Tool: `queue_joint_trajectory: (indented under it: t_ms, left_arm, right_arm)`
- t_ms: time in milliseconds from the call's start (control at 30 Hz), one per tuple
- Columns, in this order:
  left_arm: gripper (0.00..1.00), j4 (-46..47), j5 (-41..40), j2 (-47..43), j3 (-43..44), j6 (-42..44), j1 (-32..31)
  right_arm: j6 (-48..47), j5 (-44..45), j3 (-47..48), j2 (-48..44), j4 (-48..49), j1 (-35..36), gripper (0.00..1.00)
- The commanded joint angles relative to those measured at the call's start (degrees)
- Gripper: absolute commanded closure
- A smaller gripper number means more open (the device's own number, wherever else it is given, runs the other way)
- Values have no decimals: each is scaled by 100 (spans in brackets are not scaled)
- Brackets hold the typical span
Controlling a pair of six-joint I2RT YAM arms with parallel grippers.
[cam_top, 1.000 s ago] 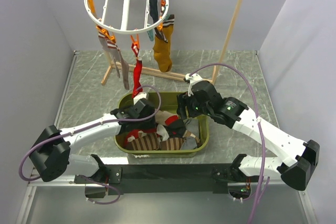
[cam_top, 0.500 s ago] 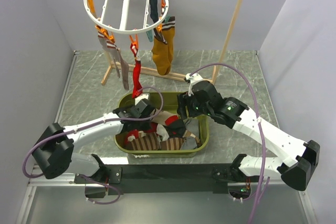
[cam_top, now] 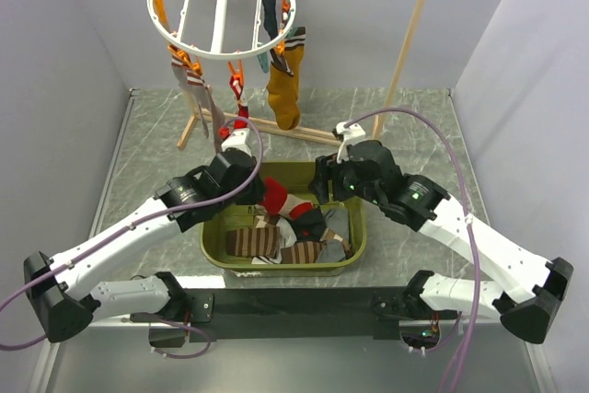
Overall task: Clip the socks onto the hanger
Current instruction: Pick up the sock from the bin.
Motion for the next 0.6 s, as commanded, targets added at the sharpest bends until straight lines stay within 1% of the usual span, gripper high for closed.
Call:
queue_joint_trajectory:
  t_ms: [0,100,167,200,267,400,500,567]
  left_arm:
    - [100,-250,-13,-204,421,144,-366]
    - [99,-101,-242,-292,614,101,-586]
    - [99,13,-207,-284,720,22,-604]
    - [100,83,-68,-284,729,22,-613]
    - [99,276,48,-258,729,74,-657]
    - [99,795,171,-126,677,311,-1026]
    - [99,805,-74,190,895,338,-1061]
    - [99,726,-399,454,1176,373,-1061]
  right_arm:
    - [132,-38,-31,-383,574,-9,27]
    - [185,-265,-145,-594,767,-9,27]
    - [220,-301,-172,-664,760,-9,27]
    - [229,-241,-155,-665,690,-18,27]
    - [317,-21,-102,-656,549,0,27]
    - [493,532,30,-752,145,-18,27]
    - [694,911,135,-840,-153,-18,27]
    - [844,1051,214,-849,-294,-18,26]
